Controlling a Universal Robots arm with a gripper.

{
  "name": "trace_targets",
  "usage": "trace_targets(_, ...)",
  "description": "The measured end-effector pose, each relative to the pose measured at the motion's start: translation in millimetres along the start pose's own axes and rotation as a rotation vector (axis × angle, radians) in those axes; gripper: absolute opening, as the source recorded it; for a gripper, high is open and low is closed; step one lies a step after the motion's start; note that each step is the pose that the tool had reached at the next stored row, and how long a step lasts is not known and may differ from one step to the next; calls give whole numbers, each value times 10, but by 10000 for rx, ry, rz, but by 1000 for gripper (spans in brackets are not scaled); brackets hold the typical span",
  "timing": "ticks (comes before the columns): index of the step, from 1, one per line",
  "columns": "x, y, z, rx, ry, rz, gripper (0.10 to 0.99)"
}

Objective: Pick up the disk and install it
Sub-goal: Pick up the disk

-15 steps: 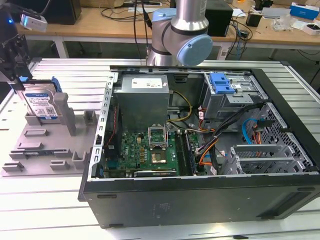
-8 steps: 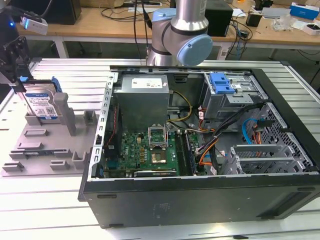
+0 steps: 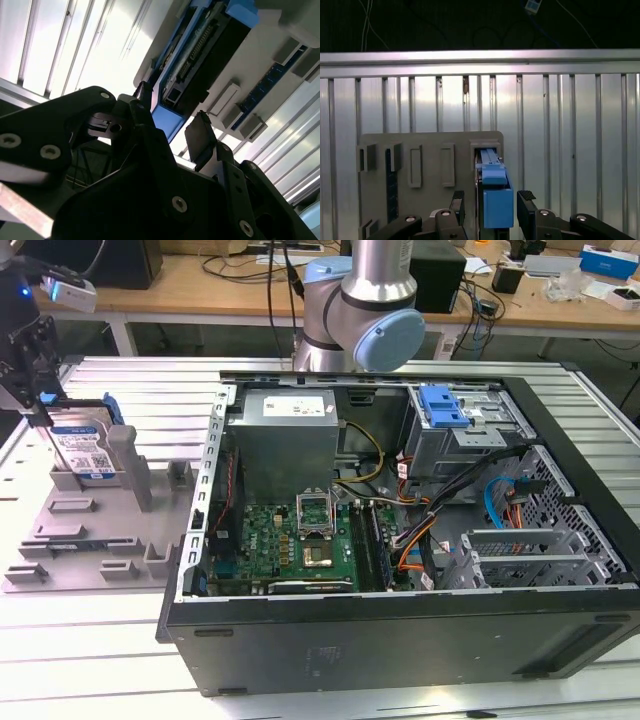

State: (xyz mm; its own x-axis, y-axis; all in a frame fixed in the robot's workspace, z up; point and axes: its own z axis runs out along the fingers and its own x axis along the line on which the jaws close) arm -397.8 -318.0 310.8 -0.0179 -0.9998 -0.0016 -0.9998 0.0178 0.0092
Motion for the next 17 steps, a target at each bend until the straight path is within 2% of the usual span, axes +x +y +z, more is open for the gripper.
trace_targets(5,-1,0,45,-1,0,-20,541)
trace_targets(15,-3,0,86,-1,0,-39,541)
trace_targets(16,-3,0,88,-1,1,-40,525)
trace_targets(17,-3,-1,90,-1,0,-42,463)
